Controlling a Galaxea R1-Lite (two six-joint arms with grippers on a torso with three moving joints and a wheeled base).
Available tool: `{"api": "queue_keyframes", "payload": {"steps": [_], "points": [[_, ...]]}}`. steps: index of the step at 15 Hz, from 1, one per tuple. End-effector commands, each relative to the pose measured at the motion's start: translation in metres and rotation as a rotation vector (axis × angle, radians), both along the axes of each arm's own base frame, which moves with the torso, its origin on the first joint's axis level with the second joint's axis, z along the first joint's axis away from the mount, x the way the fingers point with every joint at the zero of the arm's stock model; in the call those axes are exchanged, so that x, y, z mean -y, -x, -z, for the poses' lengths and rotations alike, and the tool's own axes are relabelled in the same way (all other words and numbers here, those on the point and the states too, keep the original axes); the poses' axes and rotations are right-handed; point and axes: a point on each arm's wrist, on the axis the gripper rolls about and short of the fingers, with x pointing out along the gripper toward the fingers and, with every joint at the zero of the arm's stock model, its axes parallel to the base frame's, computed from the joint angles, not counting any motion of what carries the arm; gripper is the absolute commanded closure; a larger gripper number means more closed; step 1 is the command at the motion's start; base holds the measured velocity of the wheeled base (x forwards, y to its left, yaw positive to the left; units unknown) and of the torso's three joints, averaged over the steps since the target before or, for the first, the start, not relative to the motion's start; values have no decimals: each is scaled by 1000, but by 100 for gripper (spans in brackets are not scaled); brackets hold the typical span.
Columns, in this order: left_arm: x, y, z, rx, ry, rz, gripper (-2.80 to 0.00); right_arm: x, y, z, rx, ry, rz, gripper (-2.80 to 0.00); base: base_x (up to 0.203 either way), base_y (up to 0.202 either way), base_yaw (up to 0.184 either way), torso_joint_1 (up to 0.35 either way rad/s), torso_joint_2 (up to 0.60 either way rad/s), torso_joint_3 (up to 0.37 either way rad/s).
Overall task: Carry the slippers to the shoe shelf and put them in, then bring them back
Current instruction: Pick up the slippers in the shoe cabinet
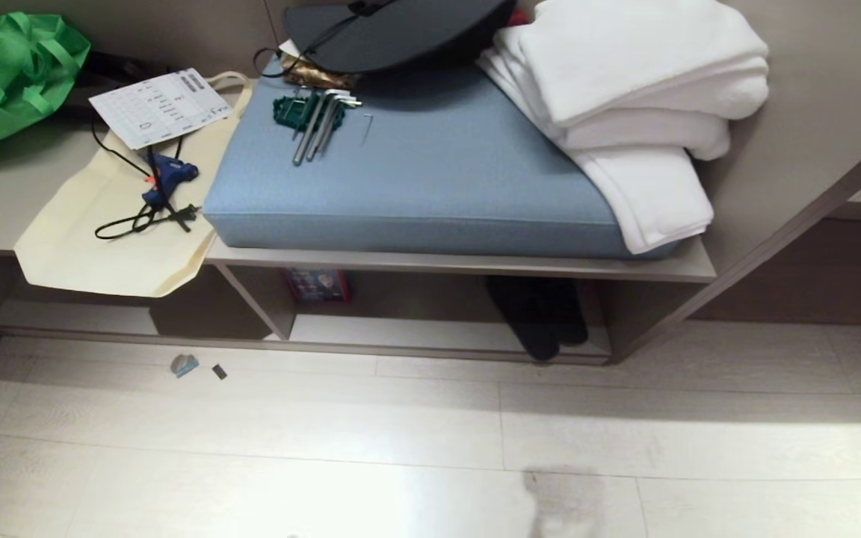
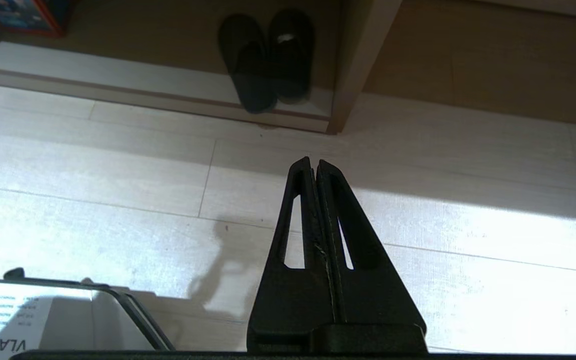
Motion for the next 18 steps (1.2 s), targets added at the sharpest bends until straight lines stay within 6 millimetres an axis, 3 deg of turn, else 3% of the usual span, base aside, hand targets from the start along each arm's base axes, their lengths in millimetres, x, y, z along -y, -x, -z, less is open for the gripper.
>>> {"api": "queue_keyframes", "payload": {"steps": [1,18], "points": [[0,0,0,-1,0,0,0,0,0,0,-2,1,-1,0,0,0,0,-1,4,-203],[0,0,0,-1,0,0,0,0,0,0,-2,1,-1,0,0,0,0,1,3,-194]]}}
